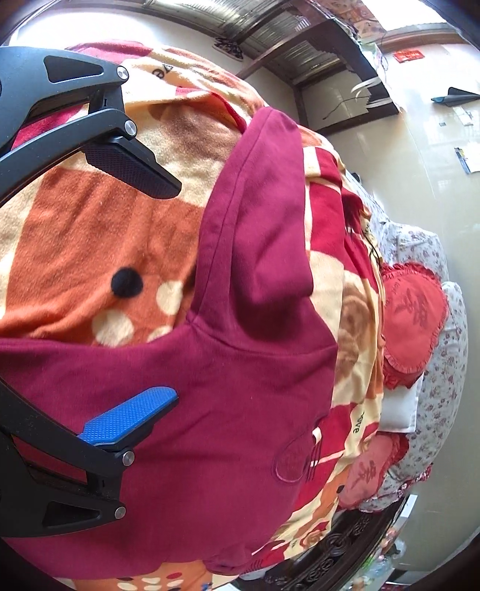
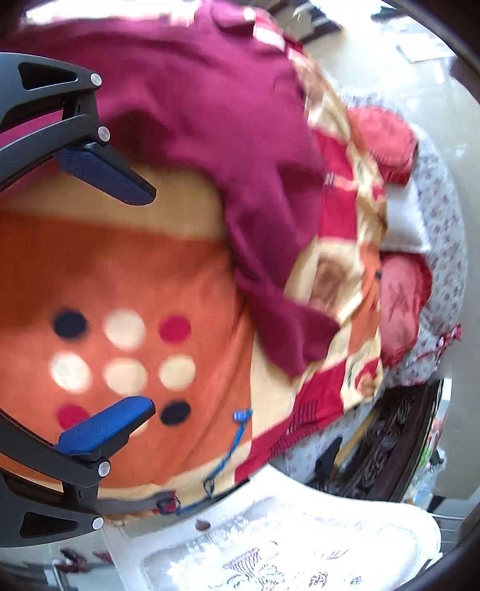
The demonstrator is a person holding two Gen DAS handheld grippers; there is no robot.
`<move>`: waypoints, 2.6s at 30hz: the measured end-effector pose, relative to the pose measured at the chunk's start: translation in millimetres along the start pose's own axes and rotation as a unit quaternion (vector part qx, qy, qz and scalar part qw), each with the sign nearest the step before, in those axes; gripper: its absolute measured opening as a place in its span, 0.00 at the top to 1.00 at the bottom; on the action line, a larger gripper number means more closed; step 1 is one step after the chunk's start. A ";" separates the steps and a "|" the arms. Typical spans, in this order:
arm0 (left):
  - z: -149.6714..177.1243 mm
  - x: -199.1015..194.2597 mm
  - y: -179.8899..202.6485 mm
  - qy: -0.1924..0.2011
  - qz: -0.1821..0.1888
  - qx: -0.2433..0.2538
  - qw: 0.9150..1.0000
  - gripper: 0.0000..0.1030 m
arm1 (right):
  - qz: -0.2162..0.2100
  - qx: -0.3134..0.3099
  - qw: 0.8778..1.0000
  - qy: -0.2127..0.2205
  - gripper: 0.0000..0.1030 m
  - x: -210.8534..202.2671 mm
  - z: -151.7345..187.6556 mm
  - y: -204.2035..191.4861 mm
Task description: Fold small clothes
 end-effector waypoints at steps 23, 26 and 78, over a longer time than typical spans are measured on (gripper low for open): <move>-9.0 -19.2 36.2 0.011 0.019 0.022 1.000 0.01 | -0.087 -0.044 0.993 0.068 0.00 -25.4 -66.6 -177.5; -11.5 -16.8 39.0 0.010 0.024 0.017 1.000 0.01 | -0.094 -0.045 0.992 0.066 0.00 -20.2 -70.4 -184.1; -31.0 43.2 8.7 -0.021 -0.002 -0.013 1.000 0.01 | -0.093 -0.091 0.991 0.037 0.00 53.1 -103.6 -258.4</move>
Point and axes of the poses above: each gripper's, at about its wrist camera, not at the fingertips, and x roughly the way its jaws point, y to its right, z to its underside, the point moved 5 cm from there along x, roughly the way its jaws point, and after that the axes turned 10 degrees about -x, right-handed, at the moved point
